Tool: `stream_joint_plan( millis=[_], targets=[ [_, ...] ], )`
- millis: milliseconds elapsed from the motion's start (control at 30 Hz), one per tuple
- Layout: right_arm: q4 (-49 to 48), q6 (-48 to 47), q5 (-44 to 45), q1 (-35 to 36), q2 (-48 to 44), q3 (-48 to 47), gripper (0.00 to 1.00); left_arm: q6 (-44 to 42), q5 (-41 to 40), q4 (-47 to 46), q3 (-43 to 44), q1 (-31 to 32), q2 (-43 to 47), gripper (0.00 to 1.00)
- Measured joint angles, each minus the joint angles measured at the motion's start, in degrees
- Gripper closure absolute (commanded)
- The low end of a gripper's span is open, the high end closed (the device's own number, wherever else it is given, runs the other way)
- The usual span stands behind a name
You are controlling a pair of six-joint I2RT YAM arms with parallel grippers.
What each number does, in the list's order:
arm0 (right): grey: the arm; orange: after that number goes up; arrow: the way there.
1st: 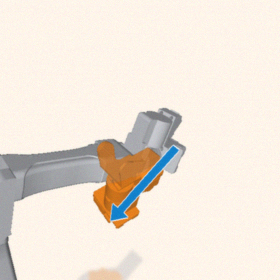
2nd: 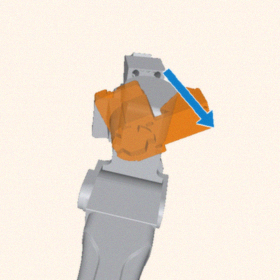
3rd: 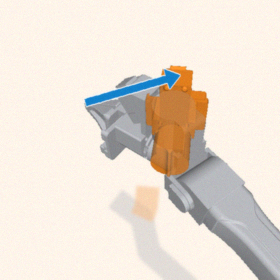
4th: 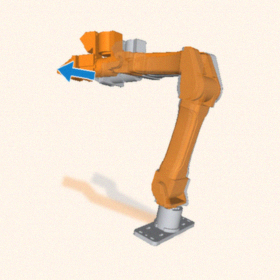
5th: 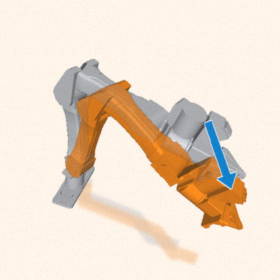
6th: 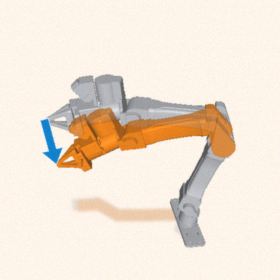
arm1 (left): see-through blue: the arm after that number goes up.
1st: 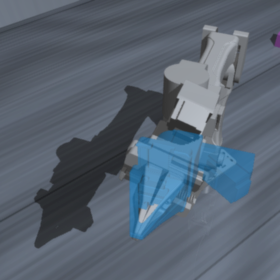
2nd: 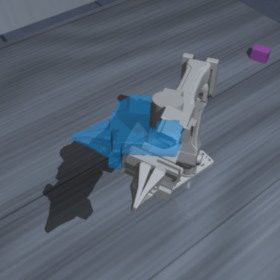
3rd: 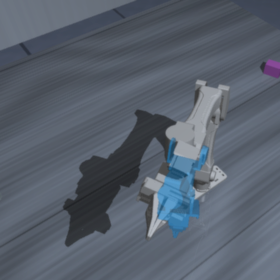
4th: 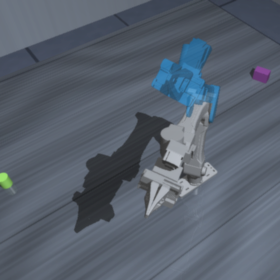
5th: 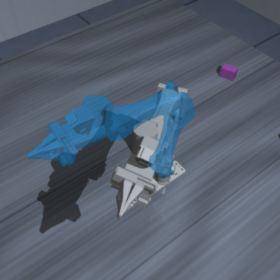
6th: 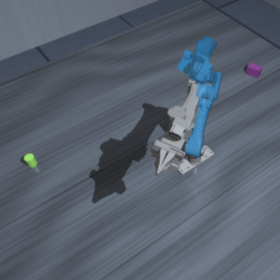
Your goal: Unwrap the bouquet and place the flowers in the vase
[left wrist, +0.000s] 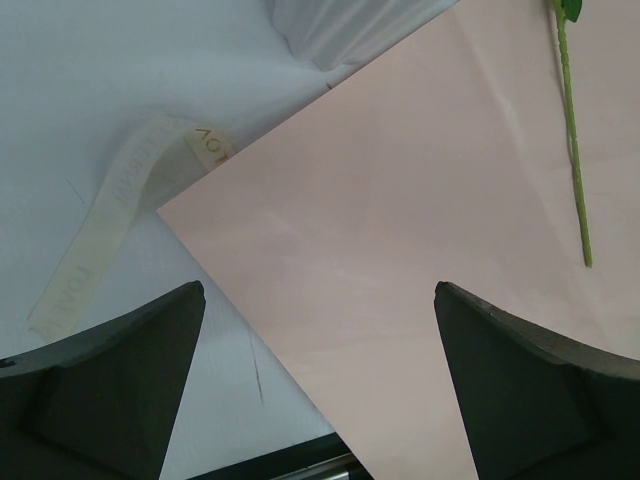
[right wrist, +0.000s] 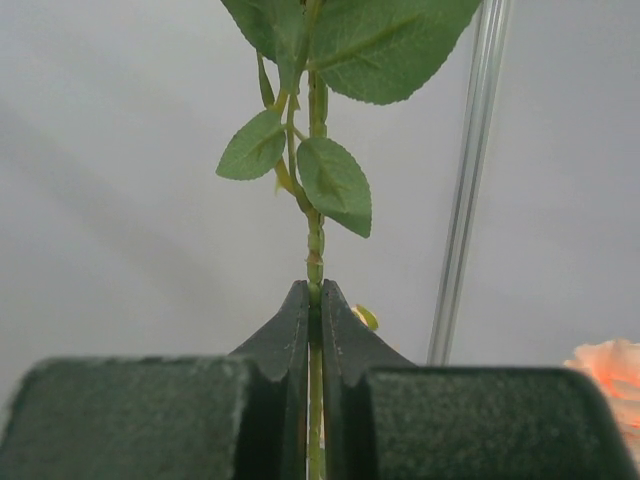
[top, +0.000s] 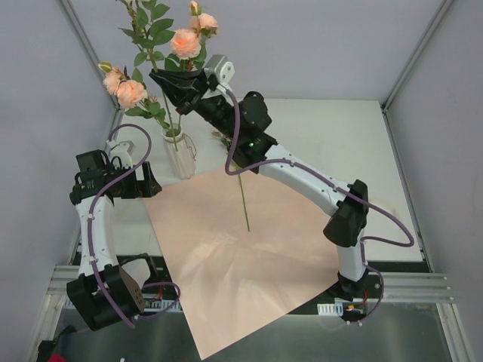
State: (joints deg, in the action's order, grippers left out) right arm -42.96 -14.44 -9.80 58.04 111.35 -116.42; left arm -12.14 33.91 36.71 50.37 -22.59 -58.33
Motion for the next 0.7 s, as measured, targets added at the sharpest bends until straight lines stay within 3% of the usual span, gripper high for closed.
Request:
stream_joint_plan(
  millis=[300, 700],
  targets=[
    [-2.29, -1.07, -1.64, -1.79, 5.81, -1.86, 0.99, -0.72, 0.07, 0.00, 0.02, 0.00, -0.02, 0.01],
    [-5.68, -0.81, -1.60, -3.41, 6.60, -6.62, 0.99, -1.01, 0.09, 0.02, 0.04, 0.00, -0.26, 0.01]
  ],
)
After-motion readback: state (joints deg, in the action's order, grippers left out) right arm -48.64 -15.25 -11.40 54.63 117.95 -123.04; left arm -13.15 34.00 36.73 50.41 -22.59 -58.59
